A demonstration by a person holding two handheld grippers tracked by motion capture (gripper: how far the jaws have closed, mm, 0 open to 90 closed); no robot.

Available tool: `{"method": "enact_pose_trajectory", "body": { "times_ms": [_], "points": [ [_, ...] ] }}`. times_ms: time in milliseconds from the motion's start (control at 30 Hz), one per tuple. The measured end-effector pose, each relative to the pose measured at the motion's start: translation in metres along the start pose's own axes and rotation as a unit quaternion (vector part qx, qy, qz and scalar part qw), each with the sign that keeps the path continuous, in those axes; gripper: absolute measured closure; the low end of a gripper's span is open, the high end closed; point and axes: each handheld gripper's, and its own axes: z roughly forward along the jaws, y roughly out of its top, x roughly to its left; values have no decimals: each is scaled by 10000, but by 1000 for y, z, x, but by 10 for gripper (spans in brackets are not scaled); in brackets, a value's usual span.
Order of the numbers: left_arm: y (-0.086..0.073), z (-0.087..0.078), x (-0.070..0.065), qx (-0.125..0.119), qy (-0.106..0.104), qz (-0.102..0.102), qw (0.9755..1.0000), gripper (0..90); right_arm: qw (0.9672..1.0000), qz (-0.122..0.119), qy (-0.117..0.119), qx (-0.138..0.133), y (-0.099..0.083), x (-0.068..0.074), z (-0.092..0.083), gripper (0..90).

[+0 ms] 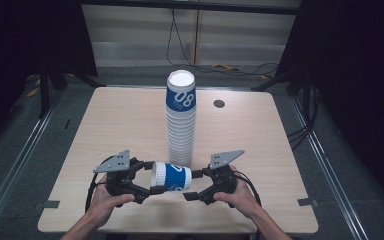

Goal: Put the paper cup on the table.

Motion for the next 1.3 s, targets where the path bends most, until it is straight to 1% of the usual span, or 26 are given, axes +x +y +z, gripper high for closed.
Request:
{"method": "enact_pose_trajectory", "body": {
  "times_ms": [200,300,400,467,500,567,600,633,700,733,800,867,900,967,1000,1033,1100,1133,1233,1300],
  "points": [
    [0,-3,1,202,123,38,9997,191,9997,-17,-232,35,0,0,-6,200],
    [0,-6,1,230,236,141,9994,191,9993,11,-374,30,-1,0,-10,200],
    [-1,-7,3,260,279,161,9991,191,9984,13,-560,78,-4,0,-15,200],
    [-2,-8,4,304,289,124,9990,191,9979,56,-639,50,-7,-2,-19,198],
    [-2,-9,5,349,340,103,9988,191,9976,65,-693,25,-8,-2,-21,198],
    [-1,-11,7,498,335,49,9982,190,9969,81,-788,-28,-9,-3,-25,194],
    [1,-12,8,606,339,65,9976,190,9966,83,-817,-39,-10,-4,-26,187],
    [4,-14,9,649,343,68,9973,190,9962,83,-866,-40,-10,-4,-26,185],
    [6,-17,11,627,341,0,9975,190,9953,78,-967,-16,-11,-6,-27,185],
    [6,-19,12,684,366,0,9970,190,9948,95,-1013,14,-12,-6,-27,186],
    [4,-20,15,765,456,-66,9960,190,9938,59,-1104,90,-13,-7,-27,190],
    [4,-21,17,851,499,-129,9950,191,9932,68,-1158,116,-14,-9,-27,190],
    [4,-22,19,999,544,-117,9934,191,9926,69,-1202,122,-15,-10,-27,186],
    [6,-23,19,1171,608,-70,9912,191,9914,132,-1301,86,-16,-12,-28,171],
    [8,-23,20,1214,631,-95,9906,190,9911,177,-1319,64,-16,-12,-29,169],
    [9,-25,21,1287,670,-131,9893,190,9903,170,-1380,50,-16,-13,-30,157],
    [10,-27,23,1367,801,-144,9873,190,9885,170,-1500,50,-16,-13,-30,146],
    [10,-28,24,1369,842,-164,9869,190,9882,181,-1521,37,-16,-14,-30,146],
    [11,-33,31,1421,1021,-248,9843,190,9875,179,-1566,45,-17,-13,-31,146],
    [12,-35,36,1426,1106,-323,9831,190,9871,198,-1589,39,-19,-13,-32,146]
  ]
}}
